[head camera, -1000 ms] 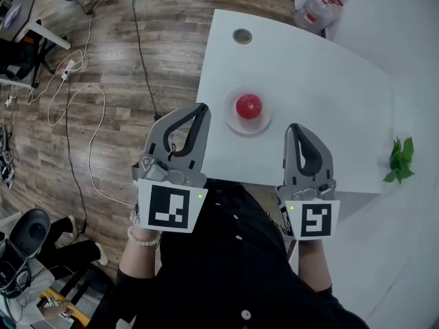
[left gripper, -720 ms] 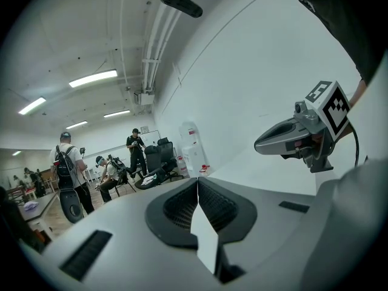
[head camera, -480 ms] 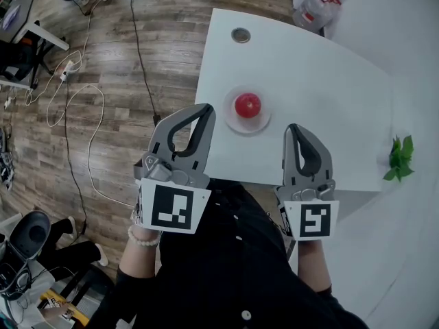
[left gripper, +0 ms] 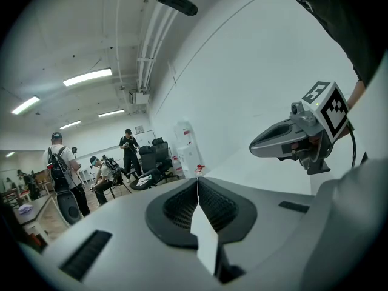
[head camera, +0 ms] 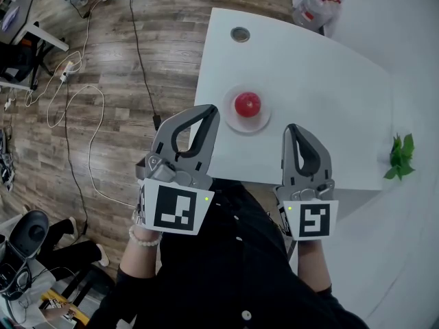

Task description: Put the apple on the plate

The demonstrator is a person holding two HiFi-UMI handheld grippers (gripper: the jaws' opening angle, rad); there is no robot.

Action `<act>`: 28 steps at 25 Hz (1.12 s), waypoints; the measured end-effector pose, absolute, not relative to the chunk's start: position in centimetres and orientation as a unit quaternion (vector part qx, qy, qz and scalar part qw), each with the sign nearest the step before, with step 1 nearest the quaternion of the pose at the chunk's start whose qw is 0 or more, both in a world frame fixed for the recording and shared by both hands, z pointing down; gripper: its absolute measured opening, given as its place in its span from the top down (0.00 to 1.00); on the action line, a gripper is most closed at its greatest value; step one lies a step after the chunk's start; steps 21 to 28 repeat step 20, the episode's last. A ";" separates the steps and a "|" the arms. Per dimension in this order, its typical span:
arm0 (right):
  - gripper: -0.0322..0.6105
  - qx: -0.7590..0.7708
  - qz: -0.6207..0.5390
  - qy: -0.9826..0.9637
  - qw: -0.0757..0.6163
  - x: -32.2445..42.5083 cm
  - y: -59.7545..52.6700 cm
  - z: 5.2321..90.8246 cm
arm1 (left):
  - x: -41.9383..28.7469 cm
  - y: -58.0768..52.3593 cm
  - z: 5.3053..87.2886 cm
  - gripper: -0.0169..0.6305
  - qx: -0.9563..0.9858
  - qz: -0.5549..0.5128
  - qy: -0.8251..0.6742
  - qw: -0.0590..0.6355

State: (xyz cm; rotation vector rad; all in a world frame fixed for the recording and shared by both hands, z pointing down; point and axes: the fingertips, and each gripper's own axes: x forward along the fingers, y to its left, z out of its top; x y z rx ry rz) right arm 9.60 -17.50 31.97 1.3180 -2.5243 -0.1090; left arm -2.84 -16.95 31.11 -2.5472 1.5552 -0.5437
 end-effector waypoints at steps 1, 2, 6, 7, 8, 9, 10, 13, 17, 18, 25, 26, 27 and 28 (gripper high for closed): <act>0.89 0.457 -0.038 -0.876 0.146 9.5 -17.5 32.0 | -2.9 -17.0 31.1 0.95 -0.838 -0.179 0.512 0.053; 0.89 0.457 -0.038 -0.876 0.146 9.5 -17.5 32.0 | -3.0 -17.0 31.2 0.95 -0.838 -0.179 0.512 0.052; 0.89 0.457 -0.037 -0.876 0.149 9.5 -17.5 32.0 | -3.0 -17.1 31.2 0.95 -0.840 -0.177 0.511 0.049; 0.89 0.458 -0.037 -0.876 0.149 9.5 -17.5 32.0 | -2.9 -17.1 31.2 0.95 -0.840 -0.177 0.510 0.049; 0.89 0.459 -0.037 -0.875 0.148 9.5 -17.5 31.9 | -2.9 -17.1 31.1 0.95 -0.841 -0.176 0.510 0.049; 0.89 0.460 -0.037 -0.875 0.148 9.5 -17.5 31.9 | -2.9 -17.1 31.1 0.95 -0.841 -0.176 0.510 0.048; 0.89 0.460 -0.037 -0.875 0.148 9.5 -17.5 31.9 | -2.9 -17.1 31.1 0.95 -0.841 -0.175 0.509 0.048; 0.89 0.460 -0.037 -0.874 0.150 9.4 -17.4 31.9 | -3.0 -17.2 31.1 0.95 -0.843 -0.173 0.507 0.047; 0.89 0.460 -0.038 -0.874 0.152 9.2 -17.3 31.9 | -3.3 -17.2 31.2 0.95 -0.844 -0.171 0.506 0.045; 0.89 0.461 -0.039 -0.874 0.152 9.1 -17.3 31.9 | -3.3 -17.3 31.2 0.95 -0.844 -0.171 0.506 0.045; 0.89 0.461 -0.039 -0.873 0.152 9.1 -17.4 31.9 | -3.4 -17.4 31.3 0.95 -0.844 -0.171 0.506 0.044; 0.89 0.461 -0.039 -0.873 0.152 9.1 -17.4 31.9 | -3.4 -17.4 31.3 0.95 -0.844 -0.171 0.506 0.044; 0.89 0.461 -0.039 -0.873 0.152 9.1 -17.4 31.9 | -3.4 -17.4 31.3 0.95 -0.844 -0.171 0.506 0.044; 0.89 0.461 -0.039 -0.873 0.152 9.1 -17.4 31.9 | -3.4 -17.4 31.3 0.95 -0.844 -0.171 0.506 0.044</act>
